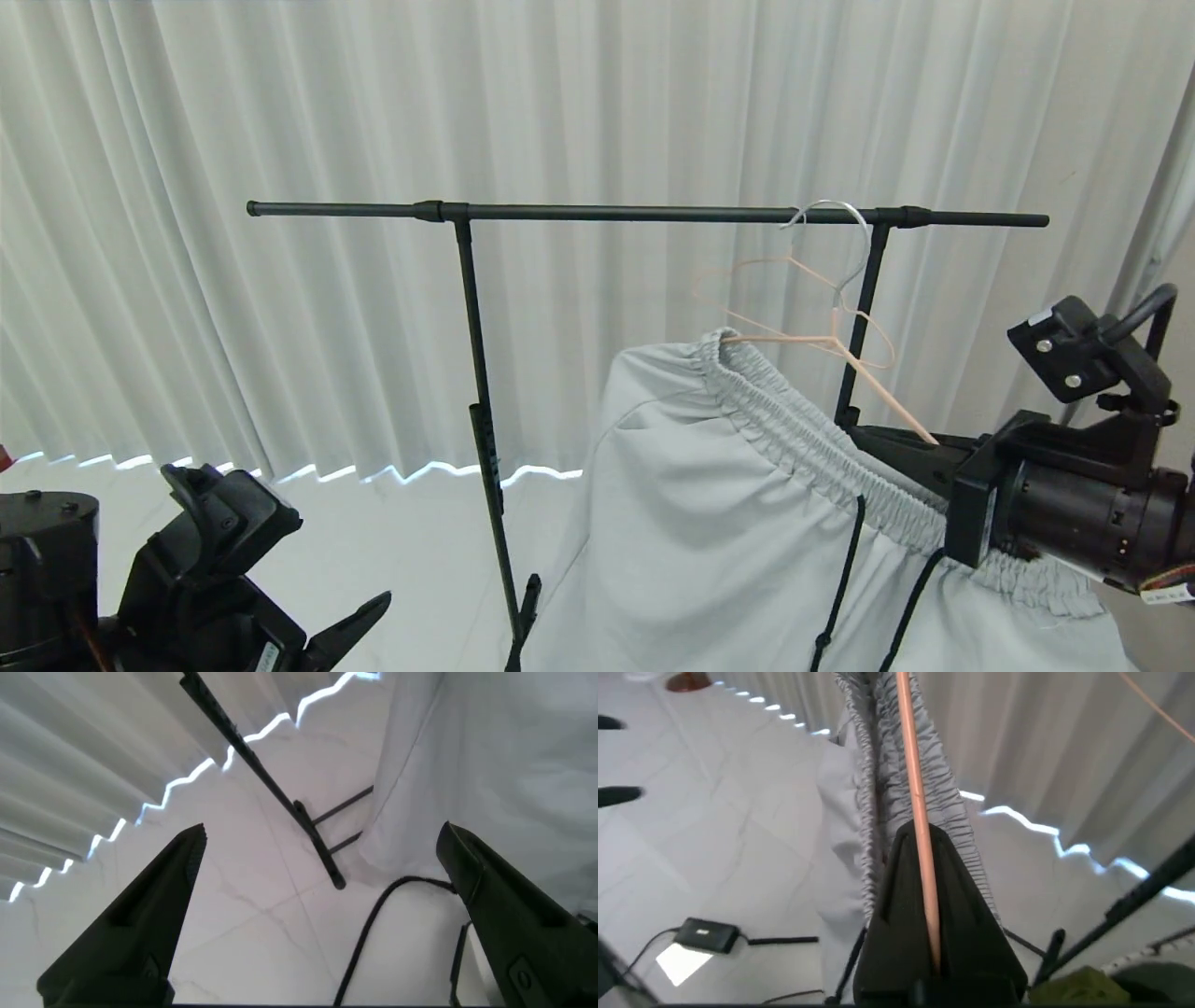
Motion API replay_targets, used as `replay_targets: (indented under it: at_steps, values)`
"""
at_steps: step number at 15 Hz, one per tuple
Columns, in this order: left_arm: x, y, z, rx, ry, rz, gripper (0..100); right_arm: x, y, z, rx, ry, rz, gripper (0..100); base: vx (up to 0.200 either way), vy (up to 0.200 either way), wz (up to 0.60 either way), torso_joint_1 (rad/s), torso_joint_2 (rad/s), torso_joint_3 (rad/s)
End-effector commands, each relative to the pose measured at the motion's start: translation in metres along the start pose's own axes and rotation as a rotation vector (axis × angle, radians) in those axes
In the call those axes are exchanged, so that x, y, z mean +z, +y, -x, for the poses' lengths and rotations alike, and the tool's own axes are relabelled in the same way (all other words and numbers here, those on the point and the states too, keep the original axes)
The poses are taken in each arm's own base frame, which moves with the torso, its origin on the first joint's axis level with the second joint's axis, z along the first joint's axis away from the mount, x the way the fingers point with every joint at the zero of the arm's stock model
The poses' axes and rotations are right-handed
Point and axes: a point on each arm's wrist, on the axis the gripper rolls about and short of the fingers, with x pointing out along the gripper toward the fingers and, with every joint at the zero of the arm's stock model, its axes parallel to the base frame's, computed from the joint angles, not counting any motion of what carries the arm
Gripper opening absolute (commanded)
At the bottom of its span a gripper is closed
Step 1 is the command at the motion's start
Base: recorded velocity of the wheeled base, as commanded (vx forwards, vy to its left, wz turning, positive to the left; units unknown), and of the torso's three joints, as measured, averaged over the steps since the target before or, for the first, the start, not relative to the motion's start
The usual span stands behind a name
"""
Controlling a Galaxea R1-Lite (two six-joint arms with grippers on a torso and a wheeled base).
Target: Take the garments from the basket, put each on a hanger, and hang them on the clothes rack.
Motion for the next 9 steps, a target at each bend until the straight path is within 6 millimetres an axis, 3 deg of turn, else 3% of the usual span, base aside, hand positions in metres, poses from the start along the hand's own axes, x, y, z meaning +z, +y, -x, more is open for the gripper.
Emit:
replay_targets:
  at_steps: [1,2,9]
  values:
    - [0.003,0.001,0.004,0.012,-0.026,-0.003,100,-0.001,-0.012,-0.005,-0.055,0.011,-0.013,0,0.0,0.0,0.0,0.0,0.0,0.0]
    - [0.004,0.002,0.003,0.013,-0.028,0.002,100,0.002,-0.013,-0.005,-0.063,0.002,-0.015,0,0.0,0.0,0.0,0.0,0.0,0.0]
    - [0.005,0.001,0.003,0.007,-0.032,-0.007,100,0.011,-0.016,-0.014,-0.072,-0.017,-0.016,0,0.2,0.0,0.0,0.002,0.0,0.003]
